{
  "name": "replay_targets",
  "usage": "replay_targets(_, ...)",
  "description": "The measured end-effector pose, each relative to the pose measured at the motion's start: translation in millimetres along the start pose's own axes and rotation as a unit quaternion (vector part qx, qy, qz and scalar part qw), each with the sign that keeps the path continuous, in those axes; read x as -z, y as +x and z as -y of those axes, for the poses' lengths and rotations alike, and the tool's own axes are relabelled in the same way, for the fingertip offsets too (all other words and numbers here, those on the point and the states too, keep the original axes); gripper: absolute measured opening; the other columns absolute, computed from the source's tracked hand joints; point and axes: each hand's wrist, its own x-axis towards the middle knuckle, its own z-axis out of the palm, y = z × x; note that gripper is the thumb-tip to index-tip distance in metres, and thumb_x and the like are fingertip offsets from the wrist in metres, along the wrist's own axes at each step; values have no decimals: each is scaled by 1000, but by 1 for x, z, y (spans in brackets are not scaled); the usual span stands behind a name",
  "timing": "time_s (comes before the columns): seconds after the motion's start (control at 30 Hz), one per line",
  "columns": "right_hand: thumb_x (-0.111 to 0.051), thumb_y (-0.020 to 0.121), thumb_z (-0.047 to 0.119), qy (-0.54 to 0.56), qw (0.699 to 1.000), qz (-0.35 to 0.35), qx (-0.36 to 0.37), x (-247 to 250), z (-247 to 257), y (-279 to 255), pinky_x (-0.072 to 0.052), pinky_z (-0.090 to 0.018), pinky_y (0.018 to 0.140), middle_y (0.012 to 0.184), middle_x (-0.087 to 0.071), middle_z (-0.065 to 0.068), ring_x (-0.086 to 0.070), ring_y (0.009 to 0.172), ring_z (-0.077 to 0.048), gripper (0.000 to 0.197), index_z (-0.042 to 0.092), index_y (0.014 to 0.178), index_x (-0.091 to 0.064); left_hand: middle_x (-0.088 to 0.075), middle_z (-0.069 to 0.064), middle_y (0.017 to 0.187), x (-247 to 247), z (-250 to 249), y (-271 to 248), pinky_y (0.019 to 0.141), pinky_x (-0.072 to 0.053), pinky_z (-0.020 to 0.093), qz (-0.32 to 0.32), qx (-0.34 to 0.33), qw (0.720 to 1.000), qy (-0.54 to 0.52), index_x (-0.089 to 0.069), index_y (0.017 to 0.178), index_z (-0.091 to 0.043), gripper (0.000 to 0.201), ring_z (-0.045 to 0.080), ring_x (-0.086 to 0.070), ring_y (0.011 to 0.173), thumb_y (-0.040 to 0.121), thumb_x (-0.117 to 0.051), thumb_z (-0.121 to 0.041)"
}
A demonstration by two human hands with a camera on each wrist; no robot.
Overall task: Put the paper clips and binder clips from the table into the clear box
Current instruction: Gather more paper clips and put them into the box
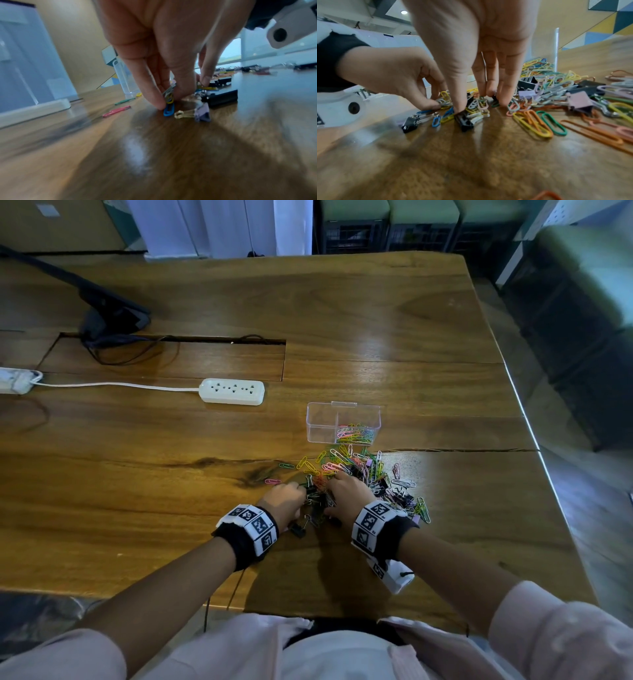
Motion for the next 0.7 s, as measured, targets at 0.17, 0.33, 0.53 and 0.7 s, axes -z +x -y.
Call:
replay_targets(0.17,-56,89,12,-25,1000,-3,14,6,-5,2,-43,-30,96,117,-58,-8,-55,110,-23,28,7,116,-60,-59,14,110,7,-1,3,82,-49,35,50,20,998,-11,-59,106,-2,20,30,-60,102,87,-56,-4)
replay_targets(0.33,-48,91,6,-41,999,30,4,2,-1,-1,-52,-32,84,112,-62,-12,-61,101,-25,24,6,112,-61,-61,13,111,9,-5,5,87,-52,35,78,26,997,5,-58,110,-3,24,29,-61,104,87,-60,-7)
replay_targets(0.53,-53,89,8,-99,994,36,-5,1,2,-1,-51,-33,74,107,-62,-9,-63,97,-27,18,8,107,-58,-57,14,120,13,-15,6,90,-51,36,103,46,993,32,-53,120,-2,31,30,-57,111,89,-58,-6)
replay_targets(0.7,-56,89,12,-110,993,28,6,0,-1,-3,-52,-35,78,106,-62,-8,-63,96,-26,22,9,111,-55,-54,17,122,10,-20,-2,90,-47,35,59,29,995,73,-49,122,1,29,31,-53,114,93,-47,0)
